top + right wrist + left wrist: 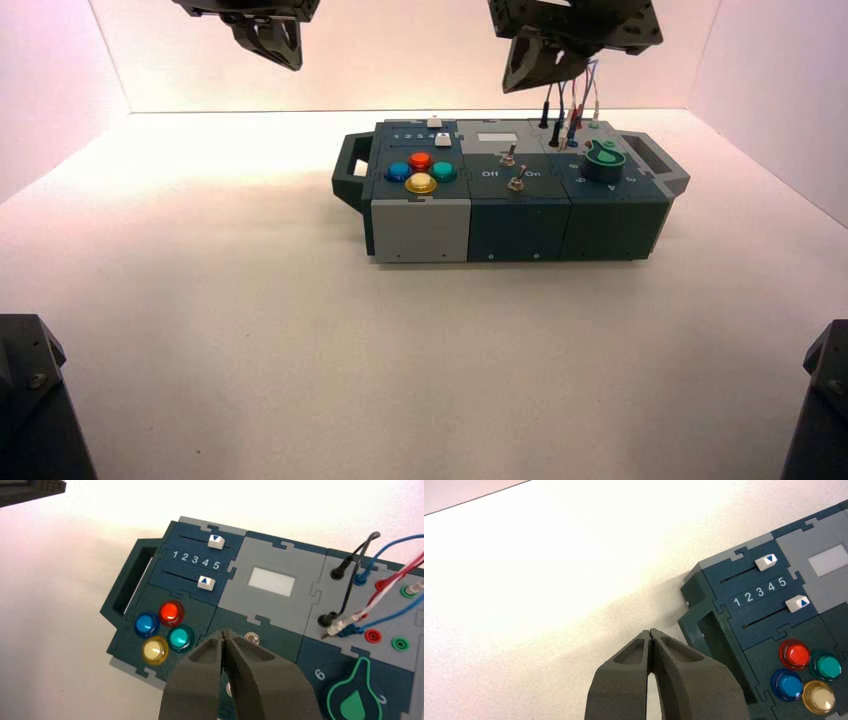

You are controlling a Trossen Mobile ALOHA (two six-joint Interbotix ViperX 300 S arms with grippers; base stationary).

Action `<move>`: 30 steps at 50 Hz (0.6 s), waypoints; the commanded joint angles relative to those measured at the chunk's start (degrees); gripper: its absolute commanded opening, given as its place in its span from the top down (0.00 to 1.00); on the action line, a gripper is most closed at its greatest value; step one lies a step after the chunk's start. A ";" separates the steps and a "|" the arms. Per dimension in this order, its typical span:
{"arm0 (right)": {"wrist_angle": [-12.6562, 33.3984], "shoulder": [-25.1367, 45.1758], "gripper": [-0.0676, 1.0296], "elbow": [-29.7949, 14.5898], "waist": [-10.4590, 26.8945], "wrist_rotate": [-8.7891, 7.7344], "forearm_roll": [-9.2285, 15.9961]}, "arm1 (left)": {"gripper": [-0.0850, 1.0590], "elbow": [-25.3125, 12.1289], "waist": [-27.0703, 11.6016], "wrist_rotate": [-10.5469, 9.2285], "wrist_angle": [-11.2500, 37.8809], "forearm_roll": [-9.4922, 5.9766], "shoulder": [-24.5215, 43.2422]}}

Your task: Push the red button with the right gripper.

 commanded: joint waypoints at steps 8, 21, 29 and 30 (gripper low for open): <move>-0.53 2.72 0.96 -4.13 3.34 0.18 0.35 | 0.95 0.53 0.26 0.26 -0.53 0.09 -2.72; -0.53 6.06 0.96 -6.15 4.57 0.35 1.85 | 0.95 1.14 0.35 0.35 -0.62 0.18 -3.34; -0.53 7.38 0.96 -6.77 4.83 0.35 2.02 | 0.95 1.32 0.35 0.53 -0.62 0.26 -3.34; -0.62 7.65 0.96 -6.86 5.01 0.35 2.02 | 0.95 1.32 0.35 0.44 -0.62 0.26 -3.34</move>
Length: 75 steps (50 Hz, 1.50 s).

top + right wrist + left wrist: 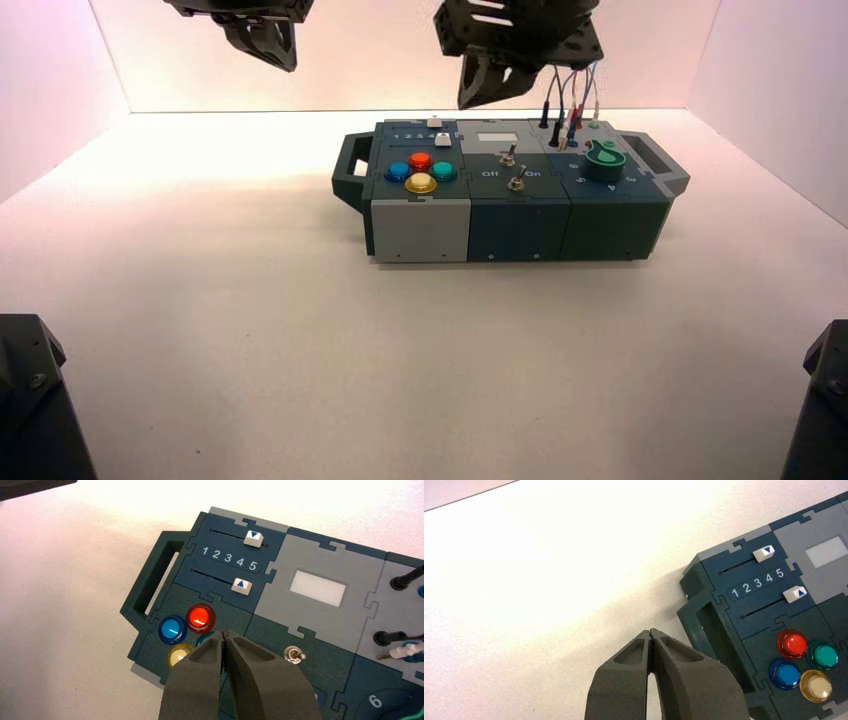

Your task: Push the red button with the right gripper.

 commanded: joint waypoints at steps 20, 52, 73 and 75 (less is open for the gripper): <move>-6.42 3.43 0.96 -2.29 1.76 0.18 0.79 | 0.95 0.26 0.35 0.26 -0.44 0.18 -2.29; -9.58 6.42 0.96 -3.60 1.85 0.26 0.88 | 0.95 0.97 0.35 0.09 -0.53 0.00 -3.16; -5.36 9.40 0.96 -8.17 2.90 0.35 0.79 | 0.95 1.14 0.35 -0.09 -0.79 -0.09 -3.16; -4.39 9.76 0.96 -8.70 2.99 0.26 0.88 | 0.95 1.14 0.35 -0.09 -0.88 -0.09 -3.16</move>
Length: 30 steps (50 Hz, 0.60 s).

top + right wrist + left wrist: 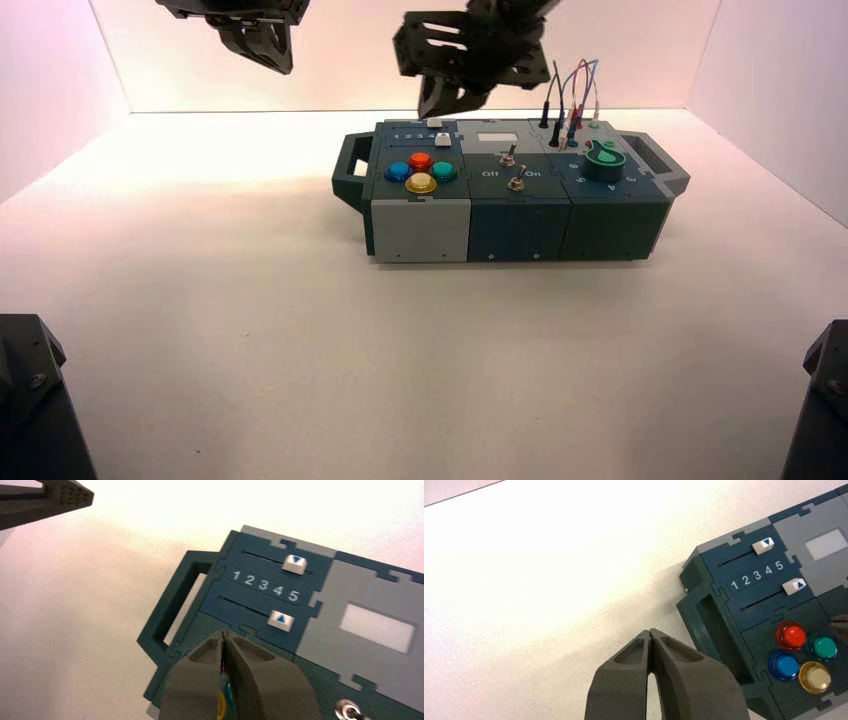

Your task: Push the red button with the right gripper.

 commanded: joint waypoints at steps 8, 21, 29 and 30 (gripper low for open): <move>5.71 1.41 0.96 -4.83 0.53 0.00 0.18 | 0.95 -0.44 0.35 -0.09 -0.79 -0.09 -1.67; 7.82 2.02 0.96 -5.45 0.53 0.00 0.18 | 0.95 -0.35 0.35 -0.09 -0.97 -0.09 -1.67; 8.00 2.90 0.96 -5.71 0.53 0.00 0.26 | 0.95 -0.26 0.35 -0.09 -0.97 -0.09 -1.67; 8.00 2.99 0.96 -5.89 0.62 0.00 0.26 | 0.95 -0.26 0.35 -0.09 -0.97 -0.18 -1.76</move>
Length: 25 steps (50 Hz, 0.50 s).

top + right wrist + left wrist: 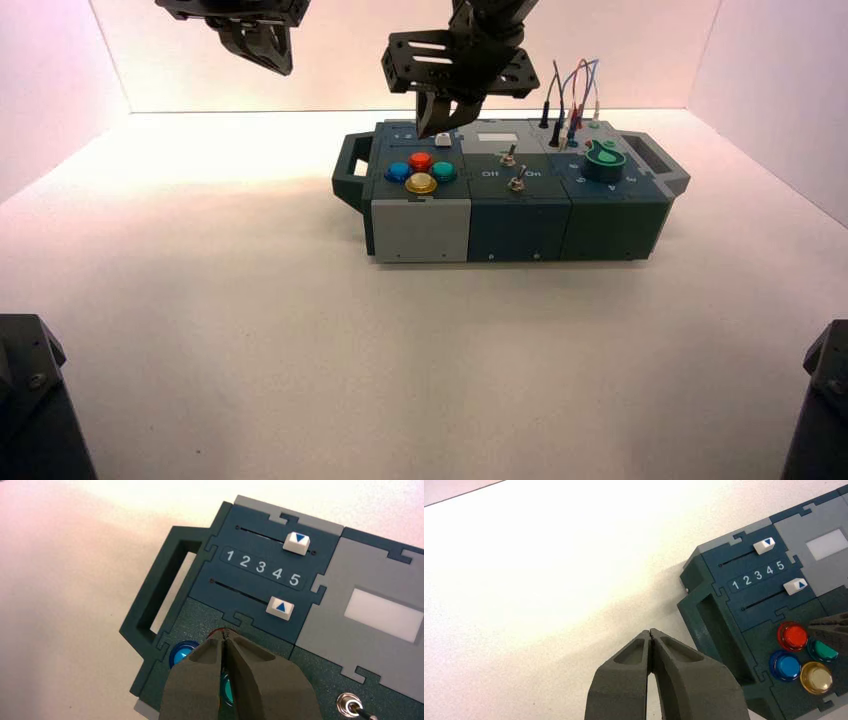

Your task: Push the red button with the right gripper.

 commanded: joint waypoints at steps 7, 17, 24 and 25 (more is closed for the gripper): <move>-0.09 0.09 0.96 -2.02 0.35 0.00 0.53 | 0.95 -0.35 0.35 -0.09 -0.44 -0.18 -1.76; -0.09 0.62 0.96 -2.02 0.35 0.00 0.62 | 0.95 -0.18 0.35 -0.09 -0.44 -0.18 -1.67; 0.00 0.88 0.96 -1.93 0.26 0.00 0.62 | 0.95 0.09 0.35 -0.09 -0.62 -0.26 -1.76; 0.00 0.88 0.96 -1.93 0.26 0.00 0.62 | 0.95 0.18 0.35 -0.09 -0.70 -0.26 -1.76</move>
